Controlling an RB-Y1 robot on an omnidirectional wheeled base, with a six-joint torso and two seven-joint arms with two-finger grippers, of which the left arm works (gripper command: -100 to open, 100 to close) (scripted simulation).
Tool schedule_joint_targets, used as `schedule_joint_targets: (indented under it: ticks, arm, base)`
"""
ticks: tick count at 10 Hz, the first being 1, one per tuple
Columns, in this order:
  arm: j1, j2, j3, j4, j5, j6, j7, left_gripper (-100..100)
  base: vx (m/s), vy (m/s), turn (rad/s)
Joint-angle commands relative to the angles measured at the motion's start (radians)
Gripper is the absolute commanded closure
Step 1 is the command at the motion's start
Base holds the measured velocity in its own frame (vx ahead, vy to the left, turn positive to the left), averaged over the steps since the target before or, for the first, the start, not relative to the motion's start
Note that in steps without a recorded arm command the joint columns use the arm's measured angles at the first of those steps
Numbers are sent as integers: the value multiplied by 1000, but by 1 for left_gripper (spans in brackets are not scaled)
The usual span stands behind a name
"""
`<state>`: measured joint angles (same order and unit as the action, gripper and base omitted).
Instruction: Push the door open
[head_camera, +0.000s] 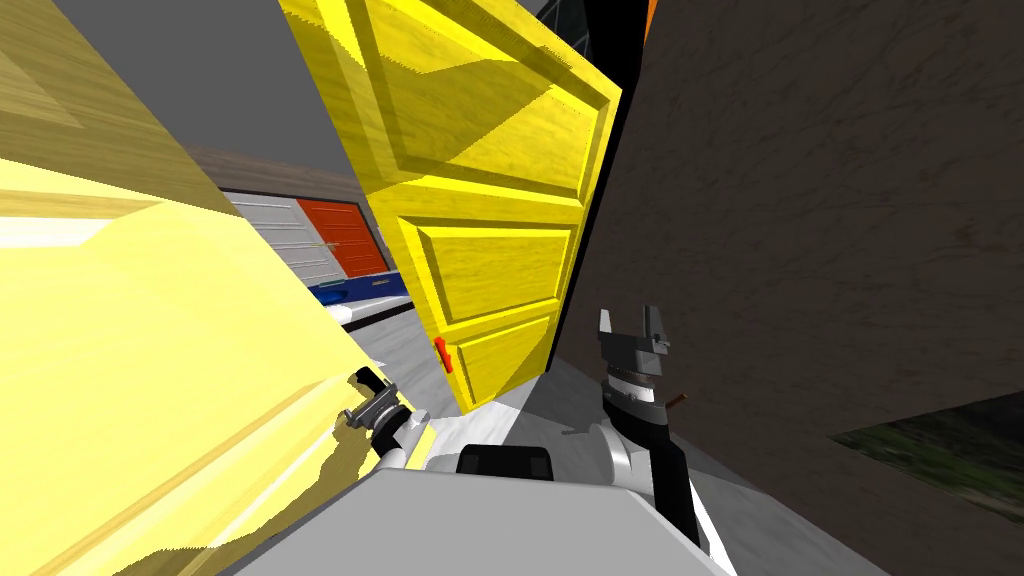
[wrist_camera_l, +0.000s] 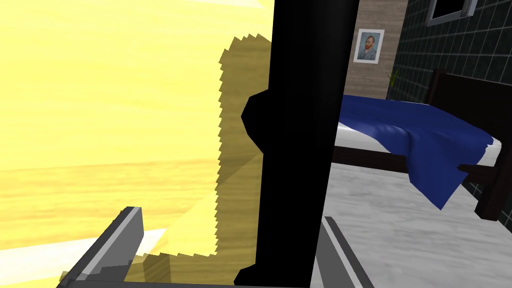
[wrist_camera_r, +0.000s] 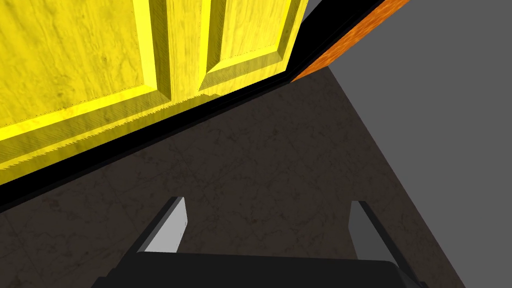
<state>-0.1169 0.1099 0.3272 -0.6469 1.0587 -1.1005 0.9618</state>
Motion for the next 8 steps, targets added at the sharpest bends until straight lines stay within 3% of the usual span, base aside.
schedule_joint_targets:
  ticks: [1, 2, 4, 7, 8]
  arm:
    - [3, 8, 24, 11, 20, -29, -7, 100]
    - [4, 10, 37, 15, 33, -43, -12, 100]
    - [4, 10, 37, 15, 33, -43, -12, 100]
    - [4, 10, 37, 15, 33, -43, -12, 100]
    - [5, 11, 53, 19, 48, -58, -18, 100]
  base:
    - [-3, 174, -165]
    - [-10, 162, -123]
    - [13, 75, 6]
    - [7, -8, 1]
    - [-20, 31, -76]
